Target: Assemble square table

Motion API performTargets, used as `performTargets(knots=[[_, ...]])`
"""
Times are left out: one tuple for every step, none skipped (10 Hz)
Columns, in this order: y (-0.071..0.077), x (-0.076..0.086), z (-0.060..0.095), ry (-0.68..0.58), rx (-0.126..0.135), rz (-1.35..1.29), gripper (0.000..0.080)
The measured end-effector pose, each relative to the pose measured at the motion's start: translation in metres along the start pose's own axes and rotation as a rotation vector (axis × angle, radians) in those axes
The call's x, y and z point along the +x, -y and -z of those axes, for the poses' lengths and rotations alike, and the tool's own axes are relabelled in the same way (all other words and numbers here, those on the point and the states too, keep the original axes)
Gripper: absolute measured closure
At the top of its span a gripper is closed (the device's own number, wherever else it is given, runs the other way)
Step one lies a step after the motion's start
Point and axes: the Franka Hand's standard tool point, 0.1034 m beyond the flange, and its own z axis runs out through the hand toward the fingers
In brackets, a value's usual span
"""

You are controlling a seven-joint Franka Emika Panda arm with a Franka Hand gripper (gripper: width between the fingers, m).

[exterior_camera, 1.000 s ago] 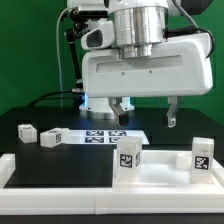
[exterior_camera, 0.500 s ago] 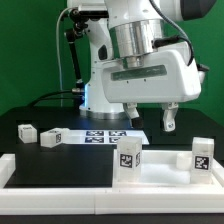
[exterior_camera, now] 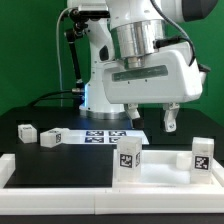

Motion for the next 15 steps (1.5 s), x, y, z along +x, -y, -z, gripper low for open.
performTargets(knots=[[-0.015, -0.004, -0.002, 0.013, -0.004, -0.056, 0.015], [-0.024, -0.009, -0.002, 0.021, -0.014, -0.095, 0.015], [-0.031, -0.018, -0.008, 0.031, -0.026, -0.199, 0.015], [-0.033, -0.023, -0.017, 0.017, -0.015, -0.277, 0.015], [-0.032, -0.024, -0.022, -0.001, -0.002, -0.267, 0.015], [-0.032, -0.023, -0.021, 0.003, -0.004, -0.265, 0.015], [-0.032, -0.023, -0.021, 0.002, -0.004, -0.265, 0.015], [-0.032, -0.024, -0.022, 0.003, -0.006, -0.265, 0.015], [-0.032, -0.024, -0.022, 0.003, -0.006, -0.265, 0.015], [-0.034, -0.024, -0.022, 0.002, -0.002, -0.282, 0.015], [-0.051, -0.031, -0.029, 0.001, 0.003, -0.371, 0.015], [-0.074, -0.047, -0.04, 0.01, -0.027, -0.419, 0.015], [-0.084, -0.052, -0.052, 0.008, -0.042, -0.445, 0.015], [-0.09, -0.049, -0.061, 0.001, -0.047, -0.477, 0.015], [-0.094, -0.049, -0.068, 0.002, -0.055, -0.509, 0.015]])
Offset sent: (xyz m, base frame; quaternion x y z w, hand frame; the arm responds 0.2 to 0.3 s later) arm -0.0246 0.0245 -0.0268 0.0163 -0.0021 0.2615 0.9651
